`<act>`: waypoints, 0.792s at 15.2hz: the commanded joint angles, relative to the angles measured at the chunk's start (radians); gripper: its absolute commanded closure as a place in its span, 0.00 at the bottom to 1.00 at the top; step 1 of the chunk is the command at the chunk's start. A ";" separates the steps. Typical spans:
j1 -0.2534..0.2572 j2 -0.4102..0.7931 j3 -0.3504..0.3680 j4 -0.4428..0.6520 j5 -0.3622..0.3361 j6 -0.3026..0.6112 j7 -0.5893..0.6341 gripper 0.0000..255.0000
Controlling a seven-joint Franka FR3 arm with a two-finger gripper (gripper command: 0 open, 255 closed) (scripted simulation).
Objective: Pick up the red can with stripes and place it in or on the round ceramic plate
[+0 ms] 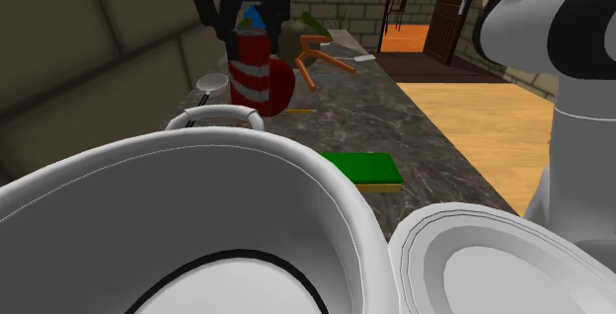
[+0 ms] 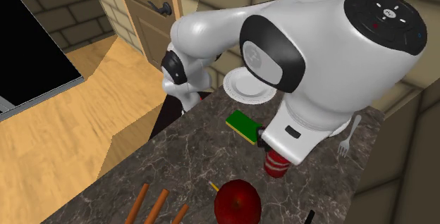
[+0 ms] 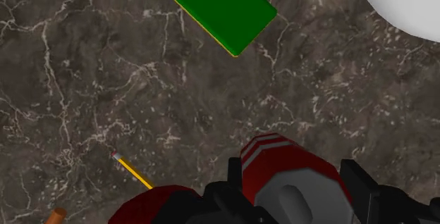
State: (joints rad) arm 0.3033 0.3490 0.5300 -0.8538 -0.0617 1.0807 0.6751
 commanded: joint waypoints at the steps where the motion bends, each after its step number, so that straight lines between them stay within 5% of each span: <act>1: -0.047 -0.110 0.011 -0.147 0.057 0.047 0.001 1.00; 6: -0.105 -0.358 0.003 -0.427 0.188 0.110 -0.013 1.00; 12: -0.104 -0.594 -0.023 -0.633 0.306 0.110 -0.017 1.00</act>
State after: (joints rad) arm 0.1976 -0.2107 0.5118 -1.4586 0.2277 1.1931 0.6586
